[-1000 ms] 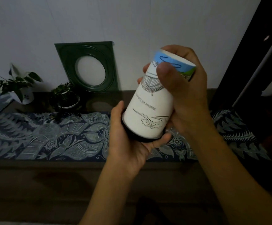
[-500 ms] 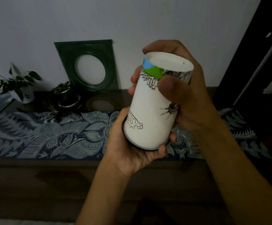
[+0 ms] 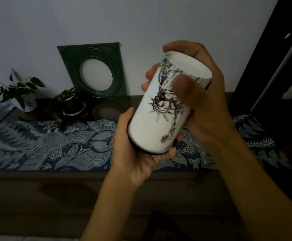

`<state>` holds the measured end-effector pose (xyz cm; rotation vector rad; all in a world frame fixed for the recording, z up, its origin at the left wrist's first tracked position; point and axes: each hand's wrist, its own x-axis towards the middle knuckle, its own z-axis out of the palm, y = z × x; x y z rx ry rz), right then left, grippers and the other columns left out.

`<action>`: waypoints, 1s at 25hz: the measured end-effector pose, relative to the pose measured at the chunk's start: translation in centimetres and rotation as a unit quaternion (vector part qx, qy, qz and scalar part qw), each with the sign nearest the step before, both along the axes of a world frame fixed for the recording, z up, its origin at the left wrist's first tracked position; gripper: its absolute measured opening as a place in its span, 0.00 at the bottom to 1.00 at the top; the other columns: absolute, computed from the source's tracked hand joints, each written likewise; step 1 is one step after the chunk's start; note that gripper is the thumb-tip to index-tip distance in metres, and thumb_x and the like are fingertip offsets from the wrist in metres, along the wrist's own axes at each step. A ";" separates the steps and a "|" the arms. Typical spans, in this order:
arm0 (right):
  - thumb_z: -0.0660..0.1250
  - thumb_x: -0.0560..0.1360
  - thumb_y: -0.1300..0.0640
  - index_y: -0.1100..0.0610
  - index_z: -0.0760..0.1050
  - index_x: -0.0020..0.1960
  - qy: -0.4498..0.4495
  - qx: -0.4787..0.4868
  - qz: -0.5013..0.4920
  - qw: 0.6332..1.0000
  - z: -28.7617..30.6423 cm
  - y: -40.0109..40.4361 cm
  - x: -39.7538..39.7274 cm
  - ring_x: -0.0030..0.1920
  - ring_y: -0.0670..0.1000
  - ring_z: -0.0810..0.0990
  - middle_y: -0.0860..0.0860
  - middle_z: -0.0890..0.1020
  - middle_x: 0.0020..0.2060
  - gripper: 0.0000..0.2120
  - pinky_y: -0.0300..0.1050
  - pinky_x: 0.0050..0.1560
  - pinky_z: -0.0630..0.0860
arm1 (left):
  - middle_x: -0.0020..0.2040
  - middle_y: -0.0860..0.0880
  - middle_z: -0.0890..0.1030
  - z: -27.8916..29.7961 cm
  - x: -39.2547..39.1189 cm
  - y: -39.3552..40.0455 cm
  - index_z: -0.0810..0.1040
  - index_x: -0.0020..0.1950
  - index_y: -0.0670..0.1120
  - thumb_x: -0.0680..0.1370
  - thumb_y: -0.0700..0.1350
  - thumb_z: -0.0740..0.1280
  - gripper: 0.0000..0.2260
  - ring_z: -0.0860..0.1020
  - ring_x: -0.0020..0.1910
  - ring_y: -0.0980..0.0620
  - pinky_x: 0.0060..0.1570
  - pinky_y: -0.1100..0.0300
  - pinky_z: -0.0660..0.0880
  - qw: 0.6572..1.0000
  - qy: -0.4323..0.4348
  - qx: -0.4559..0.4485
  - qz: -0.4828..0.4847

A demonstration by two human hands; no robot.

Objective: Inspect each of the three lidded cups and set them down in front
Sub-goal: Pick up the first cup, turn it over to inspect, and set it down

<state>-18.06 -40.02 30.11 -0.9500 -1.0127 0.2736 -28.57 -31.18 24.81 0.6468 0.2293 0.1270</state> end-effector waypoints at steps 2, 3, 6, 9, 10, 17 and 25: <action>0.76 0.64 0.42 0.62 0.67 0.64 -0.053 -0.017 0.063 0.996 0.7 -0.6 0.2 0.50 0.59 0.83 0.61 0.80 0.51 0.38 0.57 0.51 0.80 | 0.53 0.37 0.82 0.0 -0.3 0.5 0.80 0.61 0.42 0.71 0.60 0.70 0.27 0.82 0.43 0.40 0.31 0.58 0.81 0.993 -0.023 -0.009 -0.114; 0.76 0.65 0.42 0.63 0.67 0.64 -0.070 -0.021 0.076 0.994 0.9 -0.8 0.2 0.49 0.59 0.83 0.61 0.80 0.51 0.38 0.58 0.51 0.80 | 0.54 0.37 0.82 -0.1 -0.4 0.5 0.81 0.61 0.42 0.69 0.59 0.73 0.27 0.83 0.45 0.40 0.32 0.57 0.81 0.991 -0.030 -0.012 -0.132; 0.75 0.64 0.40 0.59 0.71 0.58 -0.063 0.000 -0.011 0.998 0.9 -0.5 -0.3 0.49 0.61 0.84 0.61 0.81 0.49 0.32 0.64 0.51 0.81 | 0.51 0.38 0.85 -0.1 -0.1 -0.3 0.84 0.57 0.43 0.76 0.62 0.63 0.25 0.84 0.44 0.39 0.33 0.54 0.83 0.998 -0.028 -0.020 -0.050; 0.78 0.62 0.46 0.54 0.73 0.54 0.041 0.021 -0.161 0.986 -0.2 0.4 -1.6 0.50 0.66 0.83 0.65 0.82 0.51 0.26 0.67 0.48 0.81 | 0.51 0.42 0.86 -0.2 0.5 -1.3 0.81 0.59 0.45 0.81 0.60 0.55 0.23 0.86 0.43 0.44 0.35 0.51 0.83 0.985 -0.042 0.027 0.164; 0.77 0.63 0.48 0.54 0.73 0.53 0.075 0.026 -0.181 0.980 -0.3 0.6 -2.0 0.49 0.66 0.83 0.65 0.82 0.51 0.24 0.67 0.48 0.81 | 0.53 0.42 0.86 -0.2 0.6 -1.4 0.78 0.62 0.46 0.81 0.59 0.55 0.22 0.86 0.44 0.44 0.34 0.51 0.83 0.978 -0.043 0.045 0.198; 0.75 0.64 0.40 0.60 0.71 0.61 -0.067 -0.050 0.035 0.996 1.2 -1.0 0.0 0.51 0.61 0.84 0.57 0.83 0.49 0.35 0.58 0.51 0.80 | 0.48 0.37 0.83 0.5 -0.8 -0.1 0.82 0.56 0.42 0.69 0.58 0.67 0.24 0.82 0.39 0.39 0.30 0.55 0.81 0.998 0.002 -0.012 -0.060; 0.74 0.60 0.34 0.53 0.75 0.53 -0.020 0.004 -0.178 0.984 0.4 0.0 -1.1 0.52 0.64 0.84 0.64 0.82 0.52 0.30 0.64 0.50 0.82 | 0.52 0.45 0.86 0.4 -0.3 -1.4 0.80 0.55 0.51 0.78 0.59 0.59 0.17 0.85 0.47 0.41 0.41 0.48 0.79 0.964 -0.043 0.113 0.238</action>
